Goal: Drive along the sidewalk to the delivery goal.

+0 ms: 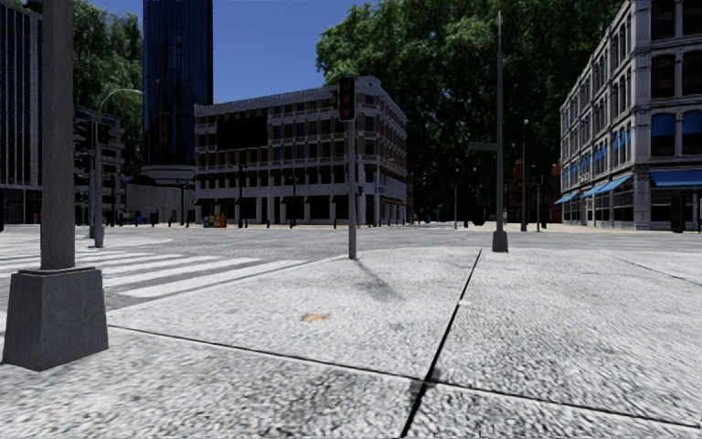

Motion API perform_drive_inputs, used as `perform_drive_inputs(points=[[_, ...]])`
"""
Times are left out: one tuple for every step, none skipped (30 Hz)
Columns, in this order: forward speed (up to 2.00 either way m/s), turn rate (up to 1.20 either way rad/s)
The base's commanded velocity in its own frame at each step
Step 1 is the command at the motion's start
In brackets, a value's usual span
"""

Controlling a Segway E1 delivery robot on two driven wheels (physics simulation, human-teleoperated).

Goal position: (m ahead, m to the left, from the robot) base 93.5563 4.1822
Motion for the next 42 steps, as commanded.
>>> perform_drive_inputs(points=[[2.00, 0.14], [2.00, 0.35], [2.00, 0.35], [2.00, 0.43], [2.00, 0.45], [2.00, 0.45], [2.00, 0.45], [2.00, 0.45], [2.00, 0.45], [2.00, 0.45], [2.00, 0.45], [2.00, 0.47], [2.00, 0.54], [2.00, 0.54], [2.00, 0.57], [2.00, 0.57], [2.00, 0.58], [2.00, 0.58], [2.00, 0.58], [2.00, 0.49], [2.00, 0.00], [2.00, 0.00], [2.00, 0.00], [2.00, 0.00], [2.00, 0.00], [2.00, 0.00], [2.00, 0.00], [2.00, 0.00], [2.00, 0.16], [2.00, 0.32], [2.00, 0.36], [2.00, 0.36], [2.00, 0.38], [2.00, 0.38], [2.00, 0.38], [2.00, 0.38], [2.00, 0.45], [2.00, 0.53], [2.00, 0.56], [2.00, 0.56], [2.00, 0.57], [2.00, 0.58]])
